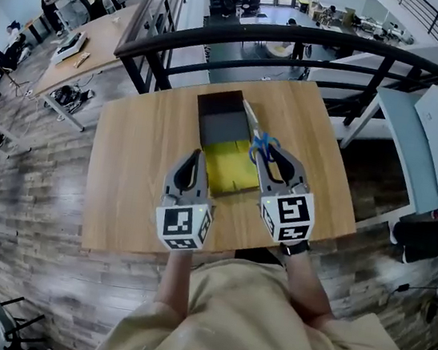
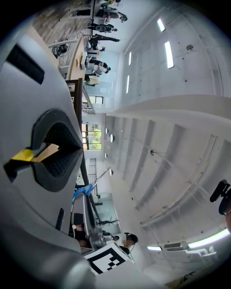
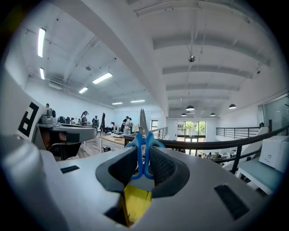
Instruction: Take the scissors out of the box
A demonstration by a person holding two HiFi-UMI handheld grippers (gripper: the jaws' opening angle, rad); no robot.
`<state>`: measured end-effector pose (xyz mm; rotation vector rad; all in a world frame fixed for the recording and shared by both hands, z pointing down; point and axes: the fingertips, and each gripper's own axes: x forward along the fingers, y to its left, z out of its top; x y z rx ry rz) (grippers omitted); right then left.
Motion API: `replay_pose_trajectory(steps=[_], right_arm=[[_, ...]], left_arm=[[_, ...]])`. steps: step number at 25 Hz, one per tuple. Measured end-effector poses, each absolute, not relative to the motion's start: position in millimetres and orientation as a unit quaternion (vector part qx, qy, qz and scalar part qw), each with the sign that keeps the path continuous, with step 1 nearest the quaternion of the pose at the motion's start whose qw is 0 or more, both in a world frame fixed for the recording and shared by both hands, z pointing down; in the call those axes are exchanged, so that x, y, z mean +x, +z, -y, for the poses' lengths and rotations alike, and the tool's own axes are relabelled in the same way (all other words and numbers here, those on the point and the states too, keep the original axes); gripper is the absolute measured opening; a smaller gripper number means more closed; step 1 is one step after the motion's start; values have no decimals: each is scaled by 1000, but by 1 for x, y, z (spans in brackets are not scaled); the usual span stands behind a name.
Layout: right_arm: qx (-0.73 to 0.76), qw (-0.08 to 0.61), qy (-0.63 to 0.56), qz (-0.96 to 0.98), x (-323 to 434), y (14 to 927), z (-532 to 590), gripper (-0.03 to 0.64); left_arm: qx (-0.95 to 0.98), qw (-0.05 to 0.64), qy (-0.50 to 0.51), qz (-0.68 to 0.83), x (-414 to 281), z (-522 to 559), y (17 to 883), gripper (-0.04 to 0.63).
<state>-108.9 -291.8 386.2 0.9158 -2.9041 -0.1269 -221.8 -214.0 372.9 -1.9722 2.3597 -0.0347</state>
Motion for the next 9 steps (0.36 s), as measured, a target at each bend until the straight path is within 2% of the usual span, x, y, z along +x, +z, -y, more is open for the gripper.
replay_pose_trajectory(steps=[9], right_arm=[[299, 54, -41, 952, -121, 393, 303, 86]], left_arm=[[-642, 32, -1, -766, -233, 221, 379, 11]])
